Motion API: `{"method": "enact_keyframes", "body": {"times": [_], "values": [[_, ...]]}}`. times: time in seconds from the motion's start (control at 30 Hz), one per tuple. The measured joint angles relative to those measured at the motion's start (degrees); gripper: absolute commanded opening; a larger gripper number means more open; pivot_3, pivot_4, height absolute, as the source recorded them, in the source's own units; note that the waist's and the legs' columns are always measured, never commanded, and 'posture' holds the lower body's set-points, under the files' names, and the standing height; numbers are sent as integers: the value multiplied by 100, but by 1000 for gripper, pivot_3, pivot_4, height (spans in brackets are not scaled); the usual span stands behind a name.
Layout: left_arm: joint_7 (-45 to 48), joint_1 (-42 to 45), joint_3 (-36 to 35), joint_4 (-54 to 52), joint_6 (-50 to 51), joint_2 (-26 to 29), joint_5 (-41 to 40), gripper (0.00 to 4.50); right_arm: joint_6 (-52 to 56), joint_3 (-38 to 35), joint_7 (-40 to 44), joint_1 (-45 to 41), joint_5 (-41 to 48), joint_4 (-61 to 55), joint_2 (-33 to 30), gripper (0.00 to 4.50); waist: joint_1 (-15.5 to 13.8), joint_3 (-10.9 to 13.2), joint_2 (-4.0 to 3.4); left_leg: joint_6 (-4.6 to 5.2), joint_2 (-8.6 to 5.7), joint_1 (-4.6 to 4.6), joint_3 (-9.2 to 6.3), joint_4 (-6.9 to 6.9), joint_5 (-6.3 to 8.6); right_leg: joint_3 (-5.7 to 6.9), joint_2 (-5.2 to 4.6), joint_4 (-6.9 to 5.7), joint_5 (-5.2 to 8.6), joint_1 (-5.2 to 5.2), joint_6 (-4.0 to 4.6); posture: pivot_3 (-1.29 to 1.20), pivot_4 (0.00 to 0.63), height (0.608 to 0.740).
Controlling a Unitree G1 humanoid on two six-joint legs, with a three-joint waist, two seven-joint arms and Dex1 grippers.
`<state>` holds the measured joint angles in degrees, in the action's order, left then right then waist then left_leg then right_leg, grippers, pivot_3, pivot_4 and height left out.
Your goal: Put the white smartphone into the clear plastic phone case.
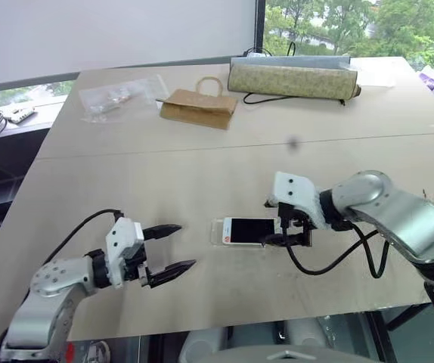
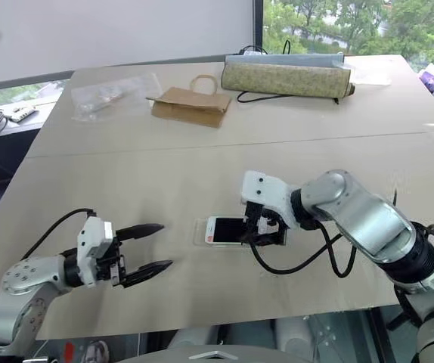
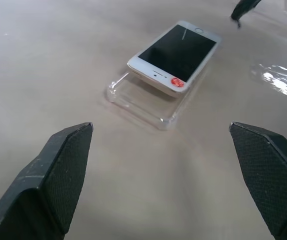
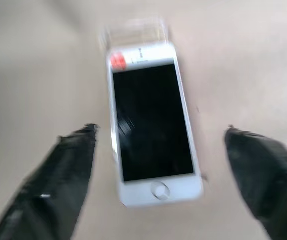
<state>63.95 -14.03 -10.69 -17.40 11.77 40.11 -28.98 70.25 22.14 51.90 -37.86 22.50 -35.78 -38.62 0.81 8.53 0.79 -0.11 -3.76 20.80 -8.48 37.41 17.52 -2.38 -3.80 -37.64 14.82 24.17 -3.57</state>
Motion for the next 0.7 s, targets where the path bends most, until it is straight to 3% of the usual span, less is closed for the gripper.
{"method": "enact_keyframes", "body": {"times": [0.17, 0.2, 0.37, 0.47, 0.7], "values": [[-198, 150, 232, 36, 7, -119, 142, 4500, -183, -422, -274, 423, 208, -85, 148, 245, -11, -2, 3, 0, -1, 0, -1, 1, 0, 1, 0, 1, 0, -1, 0, 0, 150, 740], [-242, 202, 265, 73, 14, -142, 194, 4500, -360, -465, -373, 595, 193, -69, 219, 58, -13, -2, 3, 0, -1, 1, -1, 1, 0, 2, 0, 0, 0, -1, 0, 0, 150, 740], [-373, 369, 284, 165, 59, -139, 250, 4500, -1133, -476, -641, 1127, -16, 86, 237, 58, 10, -2, 3, 0, -2, -2, 7, 2, 0, -6, 0, -1, 0, 0, -1, 0, 150, 740], [-361, 387, 296, 246, 69, -136, 258, 3594, -1312, -532, -756, 1220, -48, 85, 233, 0, 10, -2, 3, -1, 0, -2, 2, 2, 0, -2, 2, -2, 0, 0, -1, 0, 150, 740], [-267, 417, 453, 357, 64, -117, 300, 252, -1518, -573, -751, 1219, 57, 73, 255, 0, 2, -2, 3, 0, -1, -2, 2, 2, 0, -2, 1, -2, 0, -1, -1, 0, 150, 740]]}}
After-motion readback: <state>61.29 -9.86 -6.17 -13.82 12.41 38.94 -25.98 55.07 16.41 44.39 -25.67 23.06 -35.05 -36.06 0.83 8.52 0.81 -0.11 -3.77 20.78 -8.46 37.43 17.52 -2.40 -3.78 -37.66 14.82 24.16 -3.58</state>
